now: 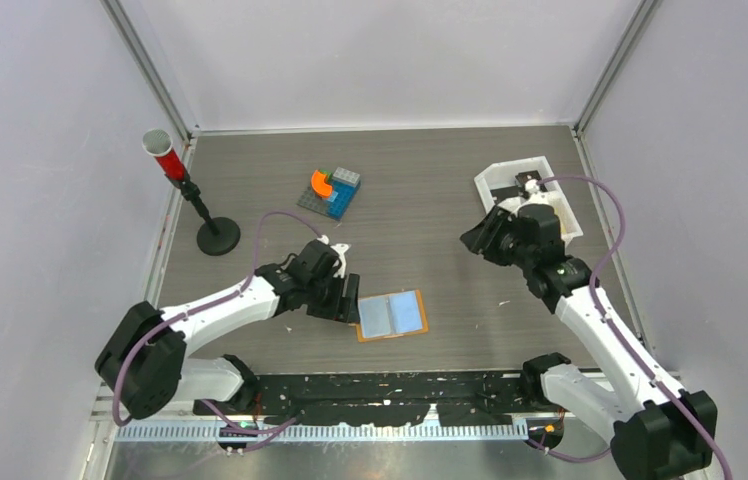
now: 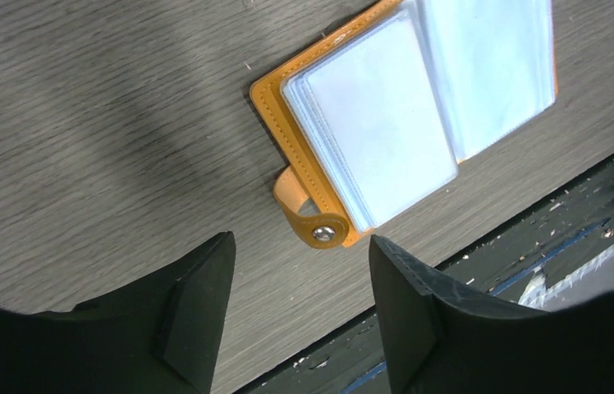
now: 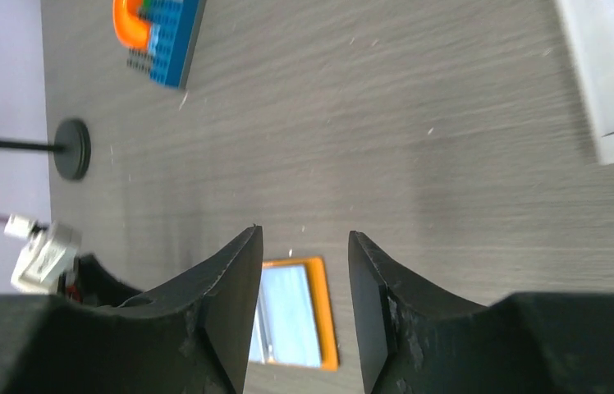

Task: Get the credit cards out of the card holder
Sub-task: Remove the credit card from the card holder.

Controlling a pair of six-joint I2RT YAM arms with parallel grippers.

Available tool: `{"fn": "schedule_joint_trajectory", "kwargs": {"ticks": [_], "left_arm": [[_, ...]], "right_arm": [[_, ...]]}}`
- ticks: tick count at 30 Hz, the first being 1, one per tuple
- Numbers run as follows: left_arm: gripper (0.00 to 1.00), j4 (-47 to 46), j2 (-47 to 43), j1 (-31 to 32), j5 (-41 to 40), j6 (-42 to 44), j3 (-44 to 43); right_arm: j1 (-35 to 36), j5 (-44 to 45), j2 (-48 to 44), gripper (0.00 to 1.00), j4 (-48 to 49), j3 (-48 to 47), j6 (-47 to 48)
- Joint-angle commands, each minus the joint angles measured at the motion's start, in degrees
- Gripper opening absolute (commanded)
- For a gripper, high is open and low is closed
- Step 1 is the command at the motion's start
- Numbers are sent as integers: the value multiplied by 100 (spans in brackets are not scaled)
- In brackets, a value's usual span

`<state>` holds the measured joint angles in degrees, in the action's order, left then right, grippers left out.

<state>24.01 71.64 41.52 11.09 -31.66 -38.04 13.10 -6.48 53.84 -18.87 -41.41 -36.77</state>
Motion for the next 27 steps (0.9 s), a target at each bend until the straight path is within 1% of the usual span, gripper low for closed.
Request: {"fn": "schedule_joint_trajectory", "kwargs": {"ticks": [1,2,3,4,5,10,16,18,19,23,27], "left_arm": [[61,-392,243,14,110,-131,-53],[61,-407,267,14,122,-152,-29],[60,-409,291,14,126,-162,-14],[59,-404,305,14,122,-170,1],[58,-431,312,14,115,-161,30],[43,-705,492,14,209,-105,129],[13,-686,582,14,214,20,43],[3,-658,515,15,295,43,32],[0,-646,451,14,325,52,40],[0,-828,135,14,529,-95,166],[0,-1105,-70,14,817,-304,270]], "right_arm": [[751,478,-194,51,-176,158,-114],[1029,581,-201,53,-213,196,-169],[1164,606,-217,55,-229,246,-197],[1435,829,-214,56,-230,273,-273],[1557,905,-215,58,-211,335,-319],[2549,1329,-37,62,79,592,-670],[3238,1540,412,64,477,664,-830],[3443,1569,607,69,684,648,-862],[3510,1588,683,69,754,585,-864],[3938,1727,1234,73,874,354,-796],[4181,1656,1819,76,1089,200,-841]]}}
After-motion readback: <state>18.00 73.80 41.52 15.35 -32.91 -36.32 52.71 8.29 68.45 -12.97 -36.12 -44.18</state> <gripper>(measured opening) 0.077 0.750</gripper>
